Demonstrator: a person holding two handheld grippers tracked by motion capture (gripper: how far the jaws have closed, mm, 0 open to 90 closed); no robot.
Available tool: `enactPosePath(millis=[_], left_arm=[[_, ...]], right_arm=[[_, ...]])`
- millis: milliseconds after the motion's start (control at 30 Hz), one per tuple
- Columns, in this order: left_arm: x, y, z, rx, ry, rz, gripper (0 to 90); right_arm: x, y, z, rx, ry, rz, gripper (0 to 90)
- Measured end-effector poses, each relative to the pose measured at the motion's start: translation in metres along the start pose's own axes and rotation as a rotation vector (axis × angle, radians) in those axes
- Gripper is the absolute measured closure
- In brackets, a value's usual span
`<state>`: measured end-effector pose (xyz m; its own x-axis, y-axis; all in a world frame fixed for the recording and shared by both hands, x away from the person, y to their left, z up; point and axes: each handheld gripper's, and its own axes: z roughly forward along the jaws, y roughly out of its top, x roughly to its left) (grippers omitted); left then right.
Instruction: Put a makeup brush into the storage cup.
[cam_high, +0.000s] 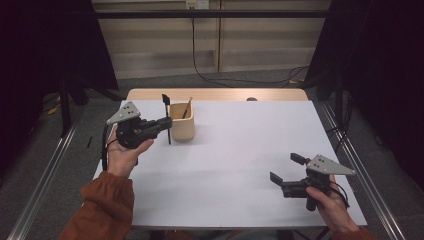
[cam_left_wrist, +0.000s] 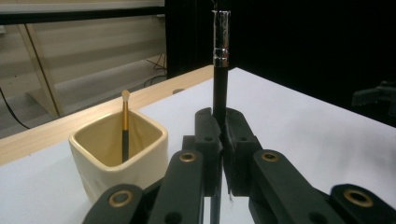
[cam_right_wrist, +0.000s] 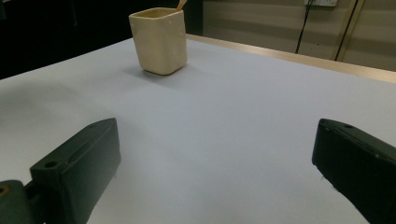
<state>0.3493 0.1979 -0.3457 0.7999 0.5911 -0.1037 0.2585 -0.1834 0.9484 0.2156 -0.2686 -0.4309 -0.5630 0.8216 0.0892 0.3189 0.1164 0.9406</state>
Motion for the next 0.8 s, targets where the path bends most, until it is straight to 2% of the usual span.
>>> enactPosePath(millis=[300, 433, 500, 800], left_arm=[[0.009, 0.009, 0.004, -0.01, 0.038, 0.001, 86.0], [0.013, 0.014, 0.009, -0.019, 0.056, 0.002, 85.9], [0.013, 0.018, 0.013, -0.015, 0.067, 0.017, 86.0], [0.019, 0.033, 0.027, -0.037, 0.085, 0.02, 85.9]], right_arm=[[0.002, -0.006, -0.002, -0.004, -0.007, -0.006, 0.6], [0.002, -0.006, 0.0, -0.004, -0.007, -0.007, 0.7], [0.001, -0.007, 0.0, -0.005, -0.009, -0.008, 0.7], [0.001, -0.006, -0.001, -0.01, -0.002, -0.004, 0.6]])
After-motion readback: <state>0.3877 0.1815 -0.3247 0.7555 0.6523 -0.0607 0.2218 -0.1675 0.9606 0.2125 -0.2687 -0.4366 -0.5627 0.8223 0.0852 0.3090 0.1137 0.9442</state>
